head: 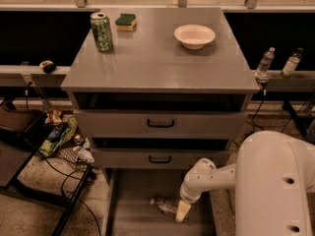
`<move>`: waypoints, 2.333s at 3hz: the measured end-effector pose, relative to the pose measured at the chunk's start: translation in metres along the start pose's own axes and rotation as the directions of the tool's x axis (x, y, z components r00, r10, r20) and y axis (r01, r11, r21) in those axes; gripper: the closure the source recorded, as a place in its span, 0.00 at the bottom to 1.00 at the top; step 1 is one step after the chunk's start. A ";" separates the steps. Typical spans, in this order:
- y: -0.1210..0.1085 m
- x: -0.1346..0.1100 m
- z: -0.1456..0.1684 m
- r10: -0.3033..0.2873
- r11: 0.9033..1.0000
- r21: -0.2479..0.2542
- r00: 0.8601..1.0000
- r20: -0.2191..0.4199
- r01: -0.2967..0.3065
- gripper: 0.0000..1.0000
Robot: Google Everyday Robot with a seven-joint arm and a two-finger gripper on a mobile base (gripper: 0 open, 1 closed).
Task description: Pick water bottle from bottom drawer and place on counter
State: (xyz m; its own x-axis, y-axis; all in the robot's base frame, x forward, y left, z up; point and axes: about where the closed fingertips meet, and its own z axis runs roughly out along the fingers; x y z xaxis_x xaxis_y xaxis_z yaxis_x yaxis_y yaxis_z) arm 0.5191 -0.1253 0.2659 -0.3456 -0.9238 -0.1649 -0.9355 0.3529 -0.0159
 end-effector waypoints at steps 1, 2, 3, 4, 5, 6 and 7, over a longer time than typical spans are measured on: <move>-0.001 0.000 0.009 -0.003 1.000 -0.006 1.000 0.004 0.003 0.00; -0.003 -0.002 0.002 -0.014 1.000 0.020 1.000 -0.026 0.015 0.00; 0.003 -0.014 0.028 -0.062 0.997 0.031 0.995 -0.077 0.064 0.00; 0.015 -0.016 0.071 -0.111 0.994 0.013 0.989 -0.096 0.113 0.00; 0.027 -0.011 0.110 -0.130 0.991 -0.018 0.986 -0.099 0.129 0.00; 0.033 -0.003 0.143 -0.101 0.994 -0.045 0.991 -0.086 0.098 0.19; 0.034 -0.002 0.147 -0.098 0.994 -0.048 0.991 -0.086 0.094 0.42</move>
Offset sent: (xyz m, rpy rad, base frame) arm 0.0070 0.0037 0.0159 -0.1086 -0.0491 0.0205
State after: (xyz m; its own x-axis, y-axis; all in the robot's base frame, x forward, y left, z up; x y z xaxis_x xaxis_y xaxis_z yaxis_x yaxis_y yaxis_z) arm 0.4986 -0.0897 0.1209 -0.2575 -0.9632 -0.0771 -0.9663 0.2571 0.0159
